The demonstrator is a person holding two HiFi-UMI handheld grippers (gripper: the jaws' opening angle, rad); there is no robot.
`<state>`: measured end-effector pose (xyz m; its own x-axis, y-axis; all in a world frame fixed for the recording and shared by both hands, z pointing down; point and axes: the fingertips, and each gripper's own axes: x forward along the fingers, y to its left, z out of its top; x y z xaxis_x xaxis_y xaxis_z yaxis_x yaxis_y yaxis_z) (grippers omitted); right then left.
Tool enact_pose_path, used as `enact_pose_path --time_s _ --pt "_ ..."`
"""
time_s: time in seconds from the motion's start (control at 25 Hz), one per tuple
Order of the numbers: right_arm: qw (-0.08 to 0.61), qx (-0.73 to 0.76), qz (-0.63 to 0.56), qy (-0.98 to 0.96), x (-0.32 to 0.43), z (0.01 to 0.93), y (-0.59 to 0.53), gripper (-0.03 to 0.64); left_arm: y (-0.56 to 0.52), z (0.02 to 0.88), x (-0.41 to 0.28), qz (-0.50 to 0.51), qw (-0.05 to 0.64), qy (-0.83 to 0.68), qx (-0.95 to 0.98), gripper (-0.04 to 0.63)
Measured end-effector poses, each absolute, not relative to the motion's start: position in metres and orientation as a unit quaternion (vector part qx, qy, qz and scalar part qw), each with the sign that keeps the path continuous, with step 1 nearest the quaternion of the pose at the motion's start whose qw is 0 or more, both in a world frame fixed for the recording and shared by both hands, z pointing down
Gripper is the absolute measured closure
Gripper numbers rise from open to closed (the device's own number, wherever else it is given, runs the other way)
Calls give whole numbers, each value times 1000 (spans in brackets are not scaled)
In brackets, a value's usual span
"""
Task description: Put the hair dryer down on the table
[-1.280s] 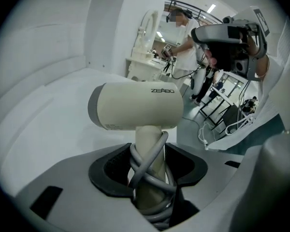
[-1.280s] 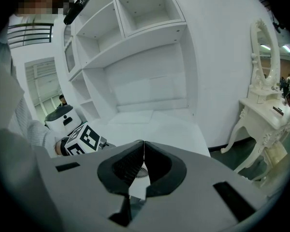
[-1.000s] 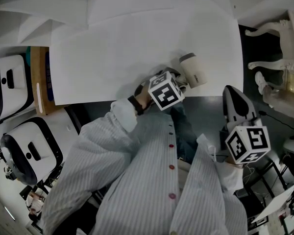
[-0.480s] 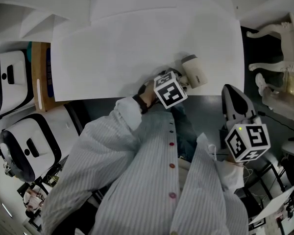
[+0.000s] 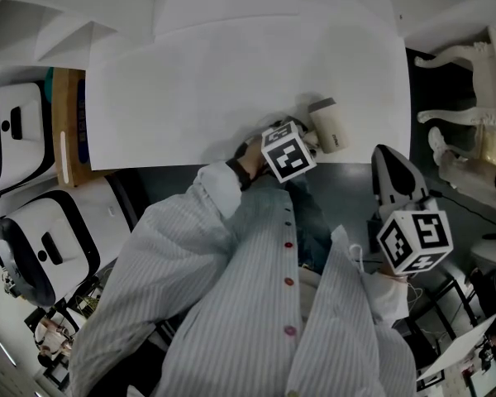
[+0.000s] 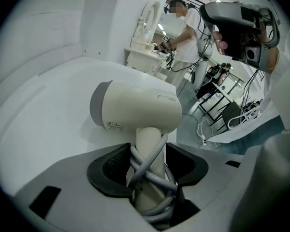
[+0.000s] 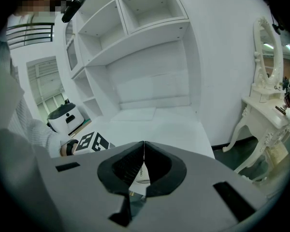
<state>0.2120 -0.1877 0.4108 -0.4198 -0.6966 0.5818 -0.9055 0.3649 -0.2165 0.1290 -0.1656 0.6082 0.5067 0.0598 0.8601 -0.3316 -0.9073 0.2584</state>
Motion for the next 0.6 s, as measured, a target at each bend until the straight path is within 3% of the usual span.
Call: enact_pose_path --time_s 0.6 --pt "213 484 256 -809 200 410 -192 604 -164 605 129 490 203 -63 845 357"
